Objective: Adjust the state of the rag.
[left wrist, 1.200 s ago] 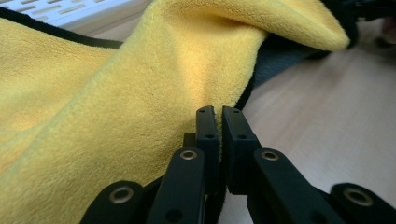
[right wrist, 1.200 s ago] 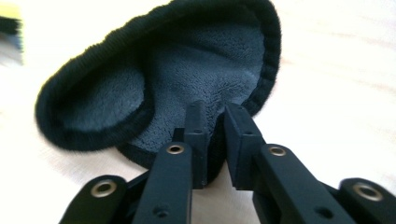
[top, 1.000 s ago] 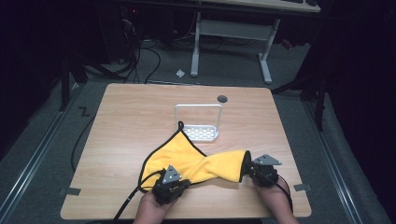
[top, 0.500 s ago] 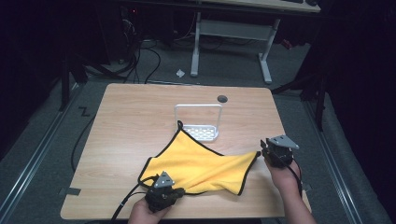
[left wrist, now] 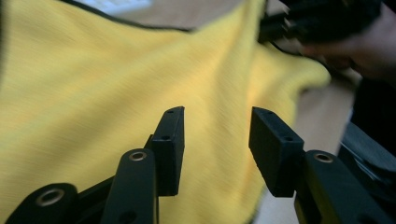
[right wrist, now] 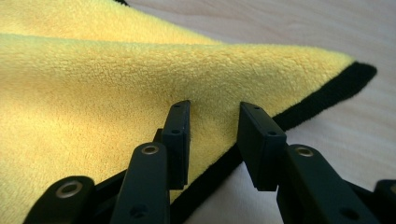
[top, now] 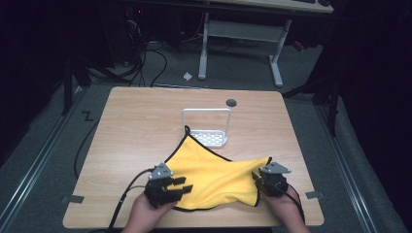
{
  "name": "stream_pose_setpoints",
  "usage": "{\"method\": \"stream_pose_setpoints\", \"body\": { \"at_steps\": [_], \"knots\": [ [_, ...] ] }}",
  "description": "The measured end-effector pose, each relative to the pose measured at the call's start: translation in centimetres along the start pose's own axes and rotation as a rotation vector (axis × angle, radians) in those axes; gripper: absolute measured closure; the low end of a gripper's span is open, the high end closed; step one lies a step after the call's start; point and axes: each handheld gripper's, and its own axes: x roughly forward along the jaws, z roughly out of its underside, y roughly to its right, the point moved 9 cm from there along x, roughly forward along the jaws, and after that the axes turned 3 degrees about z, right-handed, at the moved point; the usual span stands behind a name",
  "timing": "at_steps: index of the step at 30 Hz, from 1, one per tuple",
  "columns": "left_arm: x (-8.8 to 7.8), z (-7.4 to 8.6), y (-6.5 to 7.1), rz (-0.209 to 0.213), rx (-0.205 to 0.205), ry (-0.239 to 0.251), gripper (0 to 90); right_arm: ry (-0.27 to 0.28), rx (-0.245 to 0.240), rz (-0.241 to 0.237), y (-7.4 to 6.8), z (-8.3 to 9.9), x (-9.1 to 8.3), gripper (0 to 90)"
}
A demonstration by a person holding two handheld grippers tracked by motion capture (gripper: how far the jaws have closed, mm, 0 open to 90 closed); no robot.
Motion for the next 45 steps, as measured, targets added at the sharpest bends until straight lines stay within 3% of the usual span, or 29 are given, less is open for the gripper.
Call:
{"method": "stream_pose_setpoints", "body": {
  "at_steps": [2, 5, 9, 13, 16, 20, 21, 23, 25, 28, 30, 32, 33, 37, 40, 43, 45],
  "knots": [
    [0.1, -1.4, -2.4, -0.057, -0.015, 0.025, 58.2, -0.007, -0.005, -0.001, 0.1, 0.4, -0.4, 66.2],
    [1.5, -2.5, -6.1, -0.172, 0.005, -0.012, 57.9, 0.002, -0.004, -0.005, 0.0, 0.8, -0.8, 66.4],
    [4.2, -2.9, -10.3, -0.275, -0.009, -0.093, 53.3, 0.006, 0.005, -0.009, 0.1, 0.9, -0.9, 66.5],
    [6.2, -2.5, -12.4, -0.283, -0.048, -0.162, 49.7, 0.008, 0.006, -0.010, 0.0, 1.0, -0.9, 66.8],
    [6.9, -2.5, -12.2, -0.275, -0.035, -0.163, 53.0, 0.009, 0.008, -0.013, 0.0, 1.0, -0.9, 66.9],
    [7.2, -2.2, -11.2, -0.291, 0.014, -0.183, 76.8, 0.011, 0.004, -0.014, 0.0, 1.0, -0.9, 67.7],
    [7.1, -2.1, -11.0, -0.284, 0.010, -0.185, 82.5, 0.012, 0.001, -0.014, 0.0, 1.0, -0.9, 68.1],
    [6.8, -1.9, -11.0, -0.287, -0.003, -0.192, 84.9, 0.010, -0.001, -0.012, -0.1, 1.0, -0.9, 68.7],
    [5.7, -1.8, -11.2, -0.311, -0.014, -0.165, 85.4, 0.011, -0.013, -0.005, -0.1, 0.9, -0.9, 69.1],
    [2.9, -1.2, -11.7, -0.325, -0.064, -0.095, 85.6, 0.011, -0.013, -0.006, -0.2, 0.9, -0.9, 70.2],
    [0.6, -0.6, -12.4, -0.364, -0.079, -0.056, 85.6, 0.009, -0.019, -0.013, -0.3, 0.7, -0.8, 70.7],
    [-1.6, 0.4, -12.9, -0.373, -0.121, -0.011, 85.5, 0.012, -0.026, -0.016, -0.5, 0.5, -0.6, 70.4],
    [-2.3, 1.0, -13.1, -0.380, -0.128, -0.011, 85.5, 0.015, -0.034, -0.026, -0.8, 0.3, -0.4, 69.9],
    [-2.7, 3.2, -14.0, -0.396, -0.158, -0.046, 83.9, 0.012, -0.057, -0.032, -1.7, -0.5, 0.1, 67.2],
    [-2.8, 3.4, -14.1, -0.396, -0.185, -0.023, 73.4, 0.005, -0.057, -0.013, -1.6, -1.1, 0.5, 63.4],
    [-3.5, 3.2, -13.1, -0.402, -0.140, -0.007, 63.0, 0.045, -0.028, -0.015, -1.6, -1.6, -0.6, 61.0],
    [-4.2, 3.5, -11.8, -0.395, -0.103, -0.007, 60.3, 0.057, -0.009, -0.036, -1.9, -1.0, -2.1, 58.0]
  ]
}}
